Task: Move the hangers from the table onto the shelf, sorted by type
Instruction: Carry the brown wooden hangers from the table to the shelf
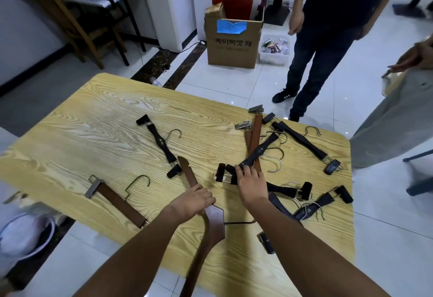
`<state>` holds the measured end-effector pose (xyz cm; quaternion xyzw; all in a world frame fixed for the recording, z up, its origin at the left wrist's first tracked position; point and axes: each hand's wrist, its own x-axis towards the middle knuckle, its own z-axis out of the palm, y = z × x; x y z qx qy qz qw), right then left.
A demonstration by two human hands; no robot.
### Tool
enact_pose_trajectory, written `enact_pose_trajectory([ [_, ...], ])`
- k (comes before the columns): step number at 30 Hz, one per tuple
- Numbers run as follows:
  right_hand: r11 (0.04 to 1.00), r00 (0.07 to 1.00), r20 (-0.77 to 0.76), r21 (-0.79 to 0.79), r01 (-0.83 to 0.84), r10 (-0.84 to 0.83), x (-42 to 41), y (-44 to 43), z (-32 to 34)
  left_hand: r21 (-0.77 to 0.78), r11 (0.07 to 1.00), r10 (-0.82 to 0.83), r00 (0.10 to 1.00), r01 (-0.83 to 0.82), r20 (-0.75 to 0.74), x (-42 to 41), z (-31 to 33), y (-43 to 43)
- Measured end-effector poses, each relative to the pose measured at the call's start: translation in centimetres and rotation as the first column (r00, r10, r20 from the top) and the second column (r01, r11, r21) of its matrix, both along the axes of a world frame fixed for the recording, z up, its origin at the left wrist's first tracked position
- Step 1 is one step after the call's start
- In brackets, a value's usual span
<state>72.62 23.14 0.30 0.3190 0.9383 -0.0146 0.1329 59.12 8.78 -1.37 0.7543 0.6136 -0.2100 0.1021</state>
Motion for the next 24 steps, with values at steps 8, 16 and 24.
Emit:
enact_pose_trajectory([
  [8,0.999,0.999,0.046,-0.039,0.025,-0.023,1.0,-0.8,0.4,0.138,0.990,0.003,0.992,0.015,-0.126,-0.5,2.8,-3.1],
  [16,0.991,0.997,-0.011,-0.112,0.076,-0.078,1.5,-1.6,0.7,0.247,0.969,0.051,0.983,-0.006,-0.176,-1.5,5.9,-5.7],
  [24,0.999,0.982,-0.190,-0.046,-0.008,-0.001,-0.4,-1.7,3.8,0.268,0.963,0.095,0.957,-0.020,-0.273,-3.3,7.5,-8.4],
])
